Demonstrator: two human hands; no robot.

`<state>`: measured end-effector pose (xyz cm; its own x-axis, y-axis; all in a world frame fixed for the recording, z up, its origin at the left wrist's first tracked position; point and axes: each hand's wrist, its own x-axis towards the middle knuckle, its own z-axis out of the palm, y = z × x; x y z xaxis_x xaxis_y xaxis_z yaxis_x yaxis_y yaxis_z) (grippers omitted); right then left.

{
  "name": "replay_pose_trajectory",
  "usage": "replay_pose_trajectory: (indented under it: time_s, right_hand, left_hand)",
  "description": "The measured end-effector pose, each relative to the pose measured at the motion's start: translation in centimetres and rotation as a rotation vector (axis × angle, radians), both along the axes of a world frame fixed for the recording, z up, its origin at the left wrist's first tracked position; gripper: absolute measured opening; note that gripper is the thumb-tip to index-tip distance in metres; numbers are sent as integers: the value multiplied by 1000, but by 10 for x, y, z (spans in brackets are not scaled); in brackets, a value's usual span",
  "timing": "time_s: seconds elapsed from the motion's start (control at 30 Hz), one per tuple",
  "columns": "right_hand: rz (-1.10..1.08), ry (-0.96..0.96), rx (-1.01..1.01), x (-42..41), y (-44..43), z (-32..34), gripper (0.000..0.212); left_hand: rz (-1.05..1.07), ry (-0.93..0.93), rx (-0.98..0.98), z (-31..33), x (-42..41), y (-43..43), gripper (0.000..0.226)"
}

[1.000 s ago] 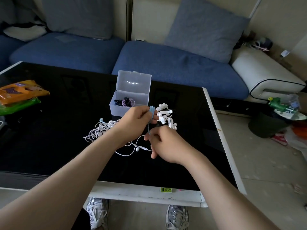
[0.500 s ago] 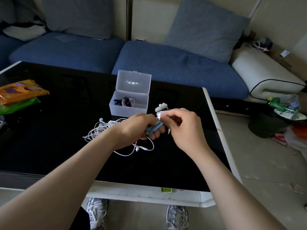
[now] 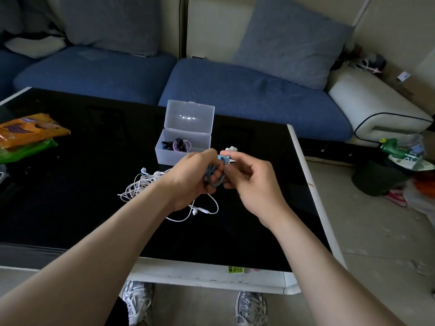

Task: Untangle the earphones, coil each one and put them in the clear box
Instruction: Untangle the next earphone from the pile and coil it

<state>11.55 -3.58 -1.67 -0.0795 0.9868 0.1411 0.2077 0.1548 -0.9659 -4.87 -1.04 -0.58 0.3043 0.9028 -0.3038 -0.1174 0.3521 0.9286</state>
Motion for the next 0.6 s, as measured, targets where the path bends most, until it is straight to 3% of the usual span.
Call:
replay_pose_trajectory:
  time_s: [0.13,0.3,0.6]
  right_hand:
    - [-41,18,59,-5,6,-2,30]
    - [-114,-93,161,-11,7,-4,29]
    - [-161,-221,291,-28,2,-3,32]
  left_hand:
    - [84,72,107,3,8,1,23]
    - [133,144,247,1,15,-1,47]
    - [181,204,273,-1,4,2,53]
